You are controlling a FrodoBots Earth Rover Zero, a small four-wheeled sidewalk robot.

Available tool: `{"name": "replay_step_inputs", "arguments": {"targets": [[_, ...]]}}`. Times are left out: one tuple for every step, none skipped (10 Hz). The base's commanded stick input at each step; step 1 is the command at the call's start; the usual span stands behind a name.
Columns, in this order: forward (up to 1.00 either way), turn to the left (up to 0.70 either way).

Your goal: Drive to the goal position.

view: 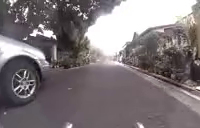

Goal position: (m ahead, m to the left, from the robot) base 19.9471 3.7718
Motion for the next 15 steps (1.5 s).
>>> {"name": "replay_step_inputs", "arguments": {"targets": [[0.70,0.00],[0.70,0.00],[0.70,0.00],[0.70,0.00],[0.70,0.00],[0.70,0.00],[0.70,0.00],[0.70,0.00],[0.70,0.00],[0.70,0.00],[0.70,0.00],[0.70,0.00],[0.70,0.00],[0.70,0.00],[0.70,0.00]]}}
